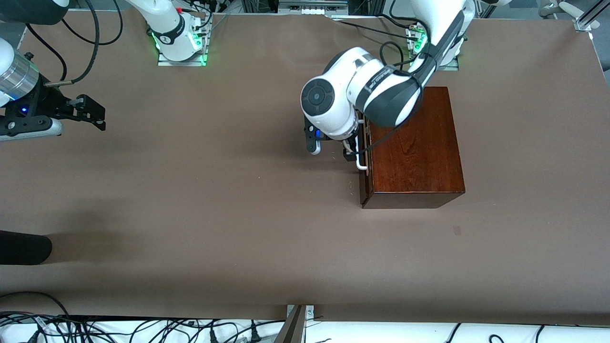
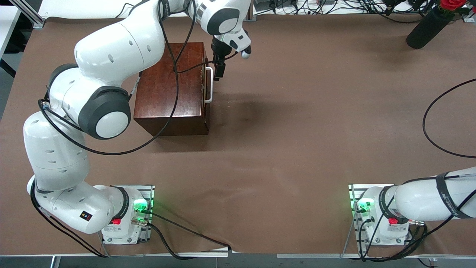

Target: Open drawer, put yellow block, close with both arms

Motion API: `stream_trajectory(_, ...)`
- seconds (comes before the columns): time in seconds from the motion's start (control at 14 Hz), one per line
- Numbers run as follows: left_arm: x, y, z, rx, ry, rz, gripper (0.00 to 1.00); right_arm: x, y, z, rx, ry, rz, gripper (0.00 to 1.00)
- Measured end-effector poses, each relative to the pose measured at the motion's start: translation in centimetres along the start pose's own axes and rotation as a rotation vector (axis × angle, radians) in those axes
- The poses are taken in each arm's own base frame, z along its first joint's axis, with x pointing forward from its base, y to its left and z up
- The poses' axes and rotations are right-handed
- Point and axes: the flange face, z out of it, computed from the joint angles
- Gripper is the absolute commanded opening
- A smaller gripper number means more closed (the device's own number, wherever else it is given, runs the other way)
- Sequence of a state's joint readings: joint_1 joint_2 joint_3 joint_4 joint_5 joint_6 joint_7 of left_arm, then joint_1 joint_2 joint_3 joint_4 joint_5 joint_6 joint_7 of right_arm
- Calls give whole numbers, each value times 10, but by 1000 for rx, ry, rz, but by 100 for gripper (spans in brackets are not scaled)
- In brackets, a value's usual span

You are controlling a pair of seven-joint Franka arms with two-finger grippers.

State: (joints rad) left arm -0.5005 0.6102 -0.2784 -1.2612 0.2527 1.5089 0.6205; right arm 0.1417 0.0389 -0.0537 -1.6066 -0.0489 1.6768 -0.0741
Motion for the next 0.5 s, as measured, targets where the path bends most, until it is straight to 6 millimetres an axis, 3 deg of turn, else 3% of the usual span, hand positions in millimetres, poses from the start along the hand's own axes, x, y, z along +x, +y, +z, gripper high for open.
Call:
stream_trajectory(0.21,-21,-3,-38,45,48,-194,100,0,0,0,0,0,0,100)
stream_trajectory(0.36,-51,-18,-58,77,61,-280,100,0,0,0,0,0,0,100)
stream_trajectory(0.5,-94,-46,-74,108,75,-379,100,0,0,0,0,0,0,100)
